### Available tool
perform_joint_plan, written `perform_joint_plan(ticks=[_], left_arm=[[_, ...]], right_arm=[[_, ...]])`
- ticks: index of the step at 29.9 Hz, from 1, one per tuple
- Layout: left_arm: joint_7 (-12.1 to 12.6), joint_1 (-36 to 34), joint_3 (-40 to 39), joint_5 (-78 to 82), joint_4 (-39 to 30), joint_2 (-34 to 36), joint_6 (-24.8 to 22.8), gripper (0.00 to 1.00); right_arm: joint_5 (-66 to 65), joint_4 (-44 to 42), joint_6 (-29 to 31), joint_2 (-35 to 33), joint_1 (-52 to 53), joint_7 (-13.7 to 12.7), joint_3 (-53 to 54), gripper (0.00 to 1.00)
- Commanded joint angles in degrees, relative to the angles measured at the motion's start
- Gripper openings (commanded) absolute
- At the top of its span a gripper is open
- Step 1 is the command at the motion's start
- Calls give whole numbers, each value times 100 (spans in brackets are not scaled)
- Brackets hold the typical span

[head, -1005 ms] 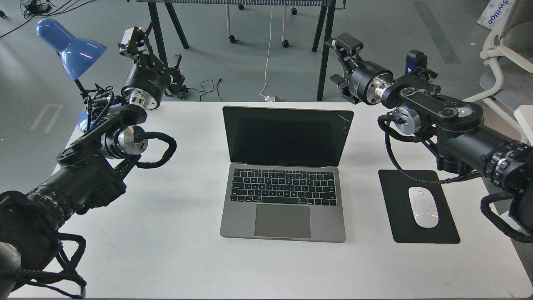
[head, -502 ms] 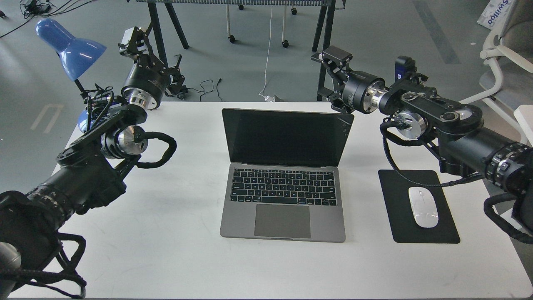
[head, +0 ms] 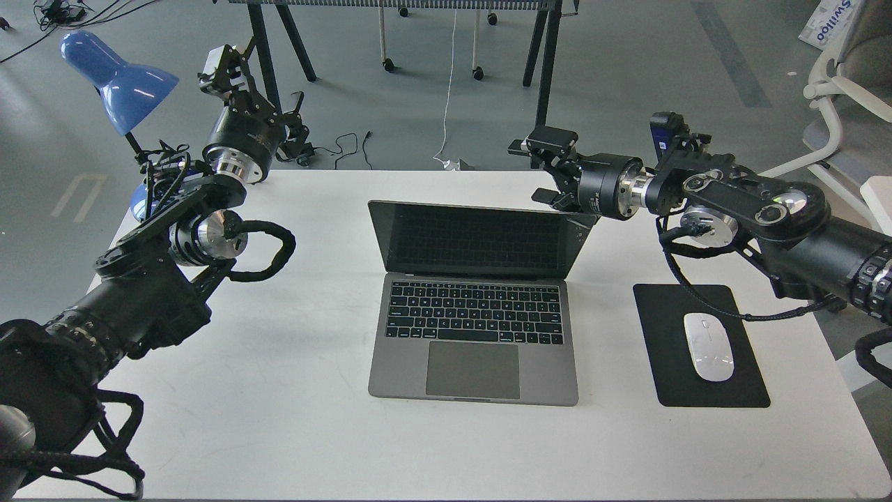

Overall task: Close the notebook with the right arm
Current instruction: 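Raise the right gripper and swing it over the laptop's screen top, then push the laptop screen down toward the keyboard with the right gripper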

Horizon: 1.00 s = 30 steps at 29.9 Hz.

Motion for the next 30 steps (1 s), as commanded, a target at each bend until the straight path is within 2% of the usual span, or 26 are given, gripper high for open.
perform_joint_plan(ticks=[1,14,30], left_arm=[[0,-1,0,6,0,0,0,100],[0,-1,0,7,0,9,0,100],[0,-1,0,-2,0,9,0,100]], right_arm=[[-378,11,98,18,24,3,-6,100],[-1565,933,291,19,42,12,-58,100],[-2462,1725,230,1,25,-5,-1147,100]])
